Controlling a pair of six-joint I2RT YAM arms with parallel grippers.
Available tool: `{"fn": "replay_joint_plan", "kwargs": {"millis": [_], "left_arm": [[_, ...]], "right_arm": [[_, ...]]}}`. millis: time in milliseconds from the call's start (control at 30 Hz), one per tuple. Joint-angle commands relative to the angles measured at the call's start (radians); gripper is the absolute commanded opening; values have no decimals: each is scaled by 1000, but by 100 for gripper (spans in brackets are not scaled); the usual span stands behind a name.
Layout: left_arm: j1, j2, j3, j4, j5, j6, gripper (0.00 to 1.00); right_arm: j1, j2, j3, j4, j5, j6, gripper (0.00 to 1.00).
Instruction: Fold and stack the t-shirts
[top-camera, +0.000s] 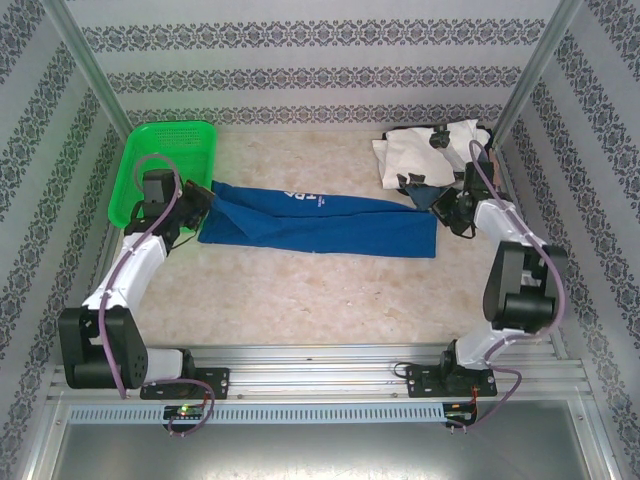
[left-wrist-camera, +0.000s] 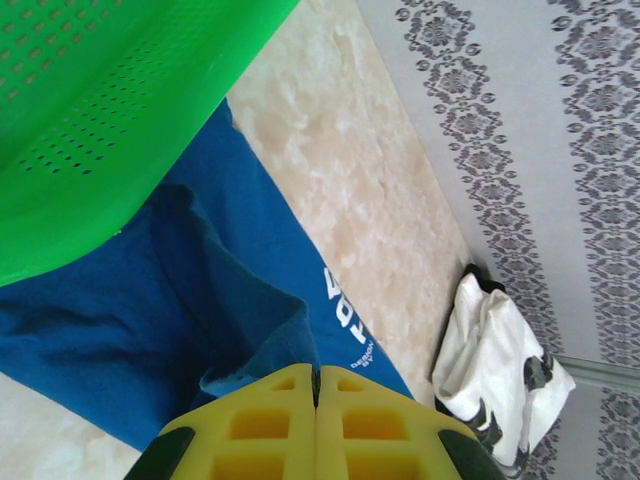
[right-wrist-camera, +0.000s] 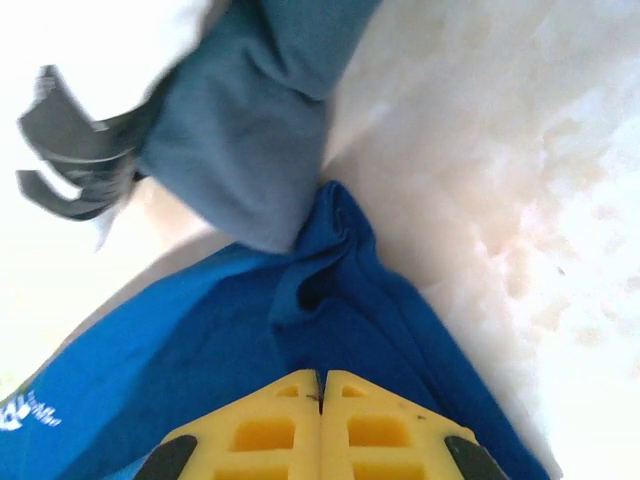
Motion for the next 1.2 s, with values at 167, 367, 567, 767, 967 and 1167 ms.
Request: {"fn": "replay_joint_plan", "kwargs": {"millis": [167, 367, 567, 767, 967, 1167], "left_arm": [[39, -84, -60, -63, 51, 28, 0], [46, -155, -77, -186, 60, 61, 0], [47, -237, -109, -316, 12, 100, 0], [47, -264, -49, -439, -55, 146, 0], [47, -284, 9, -519, -82, 186, 0], [44, -357, -9, -609, -99, 209, 0]], "right_arm": [[-8, -204, -147, -126, 4, -46, 0], [-1, -369, -288, -176, -27, -31, 0], [-2, -491, -403, -212, -17, -32, 0], [-3, -523, -386, -271, 3, -65, 0], [-4, -546, -361, -306, -11, -83, 0], [-4, -597, -404, -334, -28, -80, 0]]}}
